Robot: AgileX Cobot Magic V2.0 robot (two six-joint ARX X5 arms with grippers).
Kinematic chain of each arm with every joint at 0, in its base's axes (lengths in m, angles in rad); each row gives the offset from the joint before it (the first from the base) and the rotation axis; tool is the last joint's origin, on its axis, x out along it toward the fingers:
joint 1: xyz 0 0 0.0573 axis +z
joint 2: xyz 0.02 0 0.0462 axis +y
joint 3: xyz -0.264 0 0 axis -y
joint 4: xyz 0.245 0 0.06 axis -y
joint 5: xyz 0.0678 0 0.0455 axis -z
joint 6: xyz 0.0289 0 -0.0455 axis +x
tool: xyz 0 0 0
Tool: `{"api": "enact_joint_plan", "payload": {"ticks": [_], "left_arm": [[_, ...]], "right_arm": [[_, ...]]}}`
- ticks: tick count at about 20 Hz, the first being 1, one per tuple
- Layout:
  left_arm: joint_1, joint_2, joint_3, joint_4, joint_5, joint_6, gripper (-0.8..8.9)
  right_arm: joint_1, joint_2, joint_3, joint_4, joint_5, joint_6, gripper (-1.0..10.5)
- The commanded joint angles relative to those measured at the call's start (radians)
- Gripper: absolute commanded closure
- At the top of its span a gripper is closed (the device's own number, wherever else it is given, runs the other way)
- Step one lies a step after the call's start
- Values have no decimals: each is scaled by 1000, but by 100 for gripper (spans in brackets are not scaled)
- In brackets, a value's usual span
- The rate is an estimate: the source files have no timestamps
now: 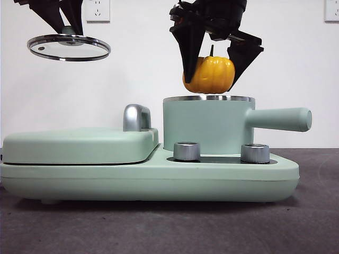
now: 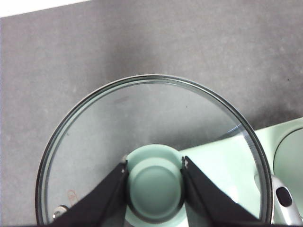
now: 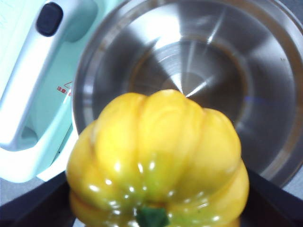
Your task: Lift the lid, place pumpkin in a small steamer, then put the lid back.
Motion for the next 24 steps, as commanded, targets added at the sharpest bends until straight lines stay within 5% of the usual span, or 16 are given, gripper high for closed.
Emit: {"api": "enact_joint_plan", "payload": {"ticks": [1,15,20,24], "left_arm": [[-3,-5,32,18,4,-8,798],[-3,-4,32,19,4,-4,798],[-3,-4,32,17,4,-4,798],[-3,-4,32,18,4,-4,798]], "right_arm": [[3,37,24,59,1,27,615],[-6,232,24,57,8,19,613],[-11,232,24,51,12,23,456],[-16,232,24,64,34,22,448]]}}
